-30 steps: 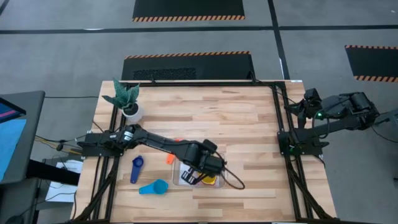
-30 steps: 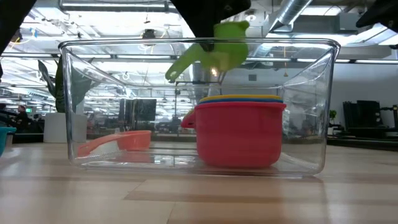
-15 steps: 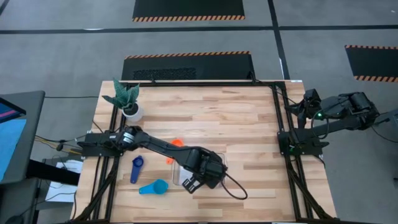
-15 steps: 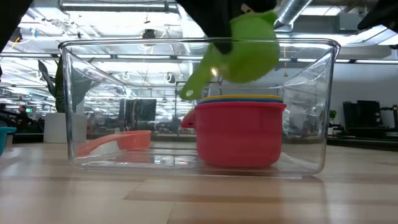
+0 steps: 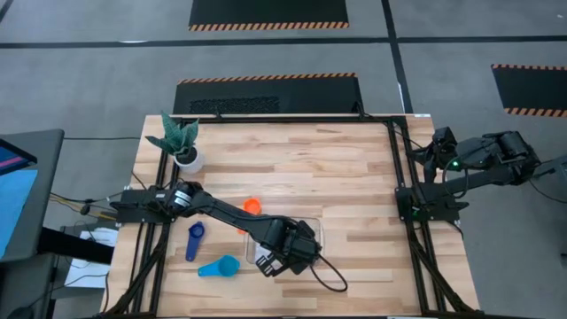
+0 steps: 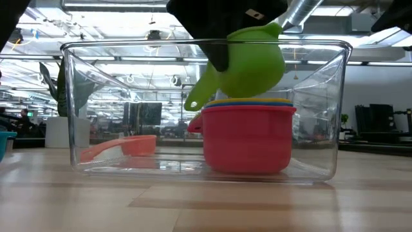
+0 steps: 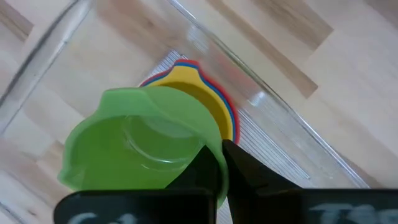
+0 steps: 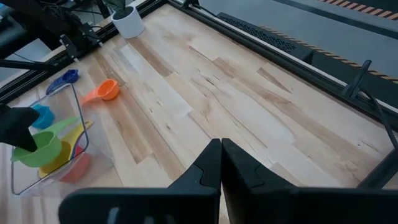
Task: Nest measuring cups in basket
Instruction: Stack the green measuring cup on top of the yellow measuring cup in the transparent bin, then stack the light blue measuring cup on top of the green measuring cup in the transparent bin
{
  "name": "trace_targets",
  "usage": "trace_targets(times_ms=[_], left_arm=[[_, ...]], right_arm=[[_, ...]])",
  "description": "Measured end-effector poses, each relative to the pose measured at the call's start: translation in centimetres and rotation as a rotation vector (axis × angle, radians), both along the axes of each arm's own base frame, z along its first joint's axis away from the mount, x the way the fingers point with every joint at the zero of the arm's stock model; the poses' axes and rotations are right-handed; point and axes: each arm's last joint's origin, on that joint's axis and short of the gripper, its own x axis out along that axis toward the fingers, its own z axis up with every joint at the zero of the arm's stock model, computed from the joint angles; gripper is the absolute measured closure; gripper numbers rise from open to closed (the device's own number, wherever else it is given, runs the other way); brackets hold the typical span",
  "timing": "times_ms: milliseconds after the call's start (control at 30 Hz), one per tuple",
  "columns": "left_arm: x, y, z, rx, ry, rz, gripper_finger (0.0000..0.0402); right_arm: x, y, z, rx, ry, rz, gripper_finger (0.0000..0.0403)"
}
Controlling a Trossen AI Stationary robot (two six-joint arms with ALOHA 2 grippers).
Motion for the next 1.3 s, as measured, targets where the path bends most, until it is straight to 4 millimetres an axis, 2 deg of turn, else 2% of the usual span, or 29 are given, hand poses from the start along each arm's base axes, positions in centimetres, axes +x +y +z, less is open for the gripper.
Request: trace_targets(times_ms=[700,1033,1300], left_arm=[[0.25,-0.13,0.07,-0.015,-0.026,0.027,0.0352],[0.04,0.02,0.01,-0.042,0.011,0.218,0.0316],[-0.61,0.49,-0.14,-0.009,0.065,0.506,0.0315]], right_arm=[[-0.14,-0.03,-0.18,-0.005,0.025,0.001,0.0377],[-0.17,-0.03,-0.21,-0.005,0.029,0.001,0.0377],[-0.16,-0.03,-0.2,-0.005,0.028,0.0,0.0377]])
